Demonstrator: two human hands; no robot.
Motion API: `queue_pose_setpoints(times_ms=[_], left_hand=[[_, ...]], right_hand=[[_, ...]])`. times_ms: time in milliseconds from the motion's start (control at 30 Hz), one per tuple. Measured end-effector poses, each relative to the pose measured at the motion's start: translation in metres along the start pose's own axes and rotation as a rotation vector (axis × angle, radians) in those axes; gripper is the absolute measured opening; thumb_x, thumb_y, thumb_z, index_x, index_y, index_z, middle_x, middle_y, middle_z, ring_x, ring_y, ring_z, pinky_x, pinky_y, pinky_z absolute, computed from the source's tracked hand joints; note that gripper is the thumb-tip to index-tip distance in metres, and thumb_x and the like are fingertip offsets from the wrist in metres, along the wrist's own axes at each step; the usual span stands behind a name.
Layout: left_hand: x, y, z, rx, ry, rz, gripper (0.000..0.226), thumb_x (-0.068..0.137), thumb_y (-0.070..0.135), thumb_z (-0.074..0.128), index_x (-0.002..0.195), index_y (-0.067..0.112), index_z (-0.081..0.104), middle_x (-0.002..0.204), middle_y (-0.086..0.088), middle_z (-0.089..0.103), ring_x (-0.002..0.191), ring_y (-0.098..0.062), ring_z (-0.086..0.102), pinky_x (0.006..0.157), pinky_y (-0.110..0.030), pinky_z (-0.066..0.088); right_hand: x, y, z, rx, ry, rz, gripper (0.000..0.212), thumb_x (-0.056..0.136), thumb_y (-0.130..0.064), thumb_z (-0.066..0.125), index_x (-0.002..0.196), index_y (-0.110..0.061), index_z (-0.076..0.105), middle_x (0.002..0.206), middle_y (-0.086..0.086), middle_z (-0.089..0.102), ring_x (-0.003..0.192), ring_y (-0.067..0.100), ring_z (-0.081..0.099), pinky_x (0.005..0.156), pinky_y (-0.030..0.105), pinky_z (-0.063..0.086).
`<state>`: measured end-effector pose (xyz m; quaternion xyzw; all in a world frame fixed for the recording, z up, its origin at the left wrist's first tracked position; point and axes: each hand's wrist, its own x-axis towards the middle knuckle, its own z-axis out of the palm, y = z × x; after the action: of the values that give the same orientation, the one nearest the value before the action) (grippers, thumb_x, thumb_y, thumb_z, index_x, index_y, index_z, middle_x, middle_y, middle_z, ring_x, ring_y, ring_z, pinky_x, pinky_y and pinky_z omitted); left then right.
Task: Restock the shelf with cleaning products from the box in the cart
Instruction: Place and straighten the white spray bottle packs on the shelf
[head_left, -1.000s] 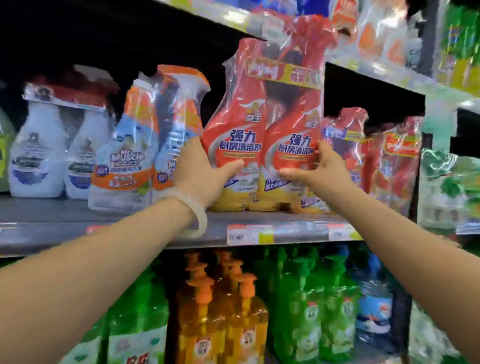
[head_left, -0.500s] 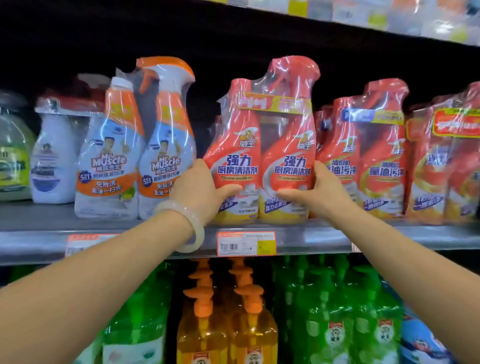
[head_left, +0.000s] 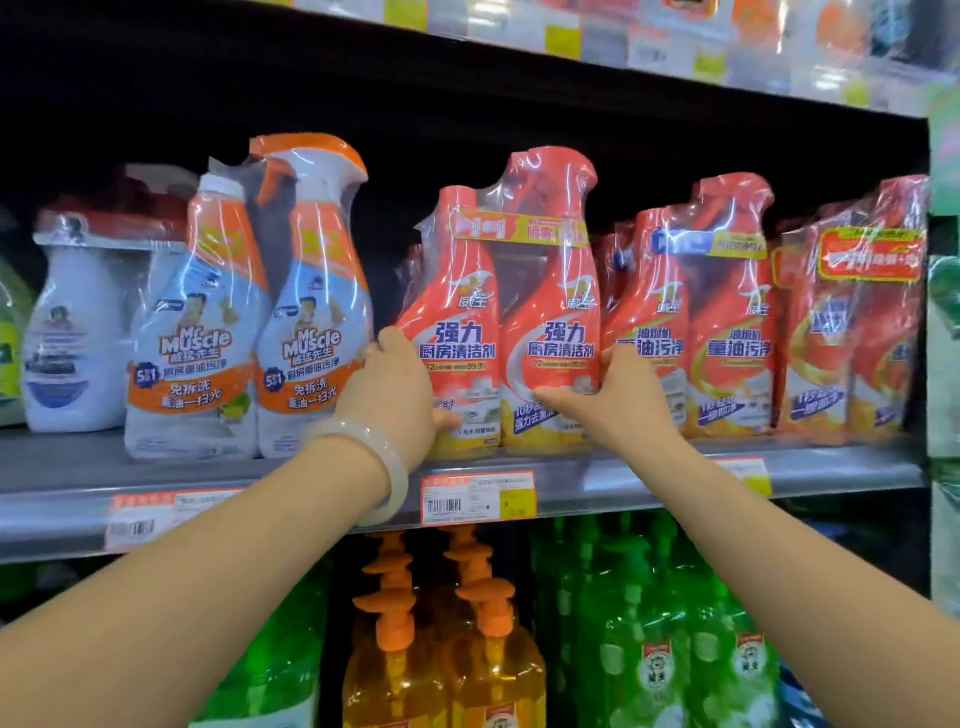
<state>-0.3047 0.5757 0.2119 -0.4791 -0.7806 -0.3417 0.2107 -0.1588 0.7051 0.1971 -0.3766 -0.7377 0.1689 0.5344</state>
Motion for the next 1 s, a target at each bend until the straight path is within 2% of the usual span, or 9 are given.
queue_pose_setpoints(times_ms=[133,267,300,467,633,800,900,1000], left_hand=[[-0.001,-0.001,0.004,0.03,-0.008,0.015,0.08,0.073,0.037,0.076,0.127,-0.001,0.032,0.129,-0.019,0.049,0.114,-0.035,0.056,0.089,-0.039,0.046],[-0.002,-0.004,0.008,0.008,0.015,0.031,0.077,0.075,0.039,0.074,0.127,0.003,0.03,0.129,-0.016,0.048,0.113,-0.034,0.057,0.086,-0.039,0.048],[-0.002,-0.005,0.01,0.001,0.019,0.033,0.078,0.076,0.04,0.073,0.128,0.003,0.029,0.129,-0.016,0.048,0.113,-0.034,0.057,0.086,-0.039,0.048],[-0.003,-0.007,0.014,-0.005,0.024,0.031,0.078,0.078,0.039,0.071,0.131,0.005,0.025,0.132,-0.018,0.046,0.111,-0.036,0.057,0.084,-0.039,0.049],[-0.009,-0.009,0.015,0.068,-0.008,0.063,0.082,0.083,0.033,0.07,0.14,0.008,0.015,0.135,-0.018,0.04,0.111,-0.035,0.057,0.086,-0.041,0.049],[-0.018,-0.014,0.007,0.191,0.063,0.222,0.061,0.088,0.032,0.063,0.134,0.011,0.029,0.135,-0.012,0.033,0.121,-0.028,0.043,0.094,-0.034,0.044],[-0.033,-0.022,0.005,0.214,0.097,0.359,0.061,0.083,0.037,0.067,0.132,0.01,0.04,0.139,-0.01,0.036,0.123,-0.028,0.042,0.098,-0.035,0.042],[-0.05,-0.048,0.009,0.236,0.162,0.489,0.068,0.049,0.029,0.09,0.107,0.003,0.065,0.111,-0.015,0.064,0.098,-0.033,0.065,0.081,-0.038,0.055]], right_hand=[[-0.001,0.004,0.004,-0.024,0.056,0.009,0.072,0.054,-0.052,0.083,0.102,-0.009,0.052,0.104,0.008,0.062,0.095,0.027,0.061,0.081,0.047,0.053],[-0.003,0.009,0.009,-0.029,0.064,0.028,0.087,0.041,-0.075,0.067,0.101,-0.013,0.056,0.101,0.004,0.064,0.093,0.024,0.061,0.08,0.044,0.054],[-0.004,0.01,0.009,-0.035,0.061,0.033,0.085,0.043,-0.075,0.067,0.1,-0.014,0.056,0.1,0.004,0.064,0.092,0.023,0.061,0.079,0.043,0.054],[-0.008,0.003,0.008,-0.085,0.09,0.073,0.064,0.066,-0.05,0.078,0.099,-0.009,0.043,0.107,0.009,0.057,0.099,0.027,0.056,0.084,0.045,0.051],[-0.01,-0.002,0.008,-0.116,0.099,0.084,0.067,0.068,-0.047,0.078,0.108,-0.004,0.045,0.111,0.012,0.056,0.103,0.03,0.055,0.086,0.046,0.05],[-0.015,-0.005,0.005,-0.117,0.065,0.104,0.067,0.069,-0.045,0.079,0.112,-0.006,0.044,0.117,0.012,0.052,0.107,0.029,0.052,0.09,0.045,0.048],[-0.036,-0.01,0.011,-0.28,0.129,-0.089,0.065,0.074,-0.035,0.077,0.122,-0.007,0.044,0.124,0.011,0.044,0.114,0.026,0.042,0.093,0.031,0.037],[-0.08,-0.028,0.039,-0.281,0.151,-0.451,0.049,0.077,-0.026,0.074,0.116,-0.008,0.053,0.115,0.008,0.049,0.107,0.021,0.042,0.087,0.023,0.032]])
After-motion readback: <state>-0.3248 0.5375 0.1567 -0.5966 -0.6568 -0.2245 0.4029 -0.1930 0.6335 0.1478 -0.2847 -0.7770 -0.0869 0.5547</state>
